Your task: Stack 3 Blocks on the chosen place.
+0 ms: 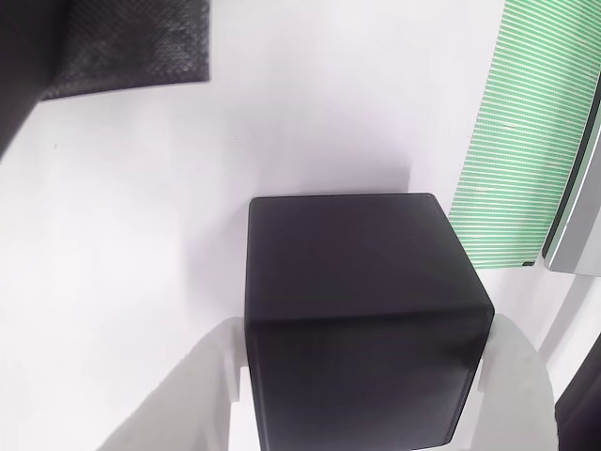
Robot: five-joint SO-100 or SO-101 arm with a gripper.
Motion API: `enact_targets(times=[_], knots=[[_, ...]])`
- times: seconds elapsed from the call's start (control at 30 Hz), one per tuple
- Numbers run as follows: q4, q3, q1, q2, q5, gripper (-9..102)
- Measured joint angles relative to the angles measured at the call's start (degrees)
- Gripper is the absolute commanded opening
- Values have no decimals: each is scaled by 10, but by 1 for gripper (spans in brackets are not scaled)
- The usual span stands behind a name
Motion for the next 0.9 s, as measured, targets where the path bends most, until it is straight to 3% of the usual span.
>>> enact_targets(times=[0.63, 0.9], knots=[[36, 42, 4, 214, 0, 22], [67, 110, -54, 380, 0, 22]])
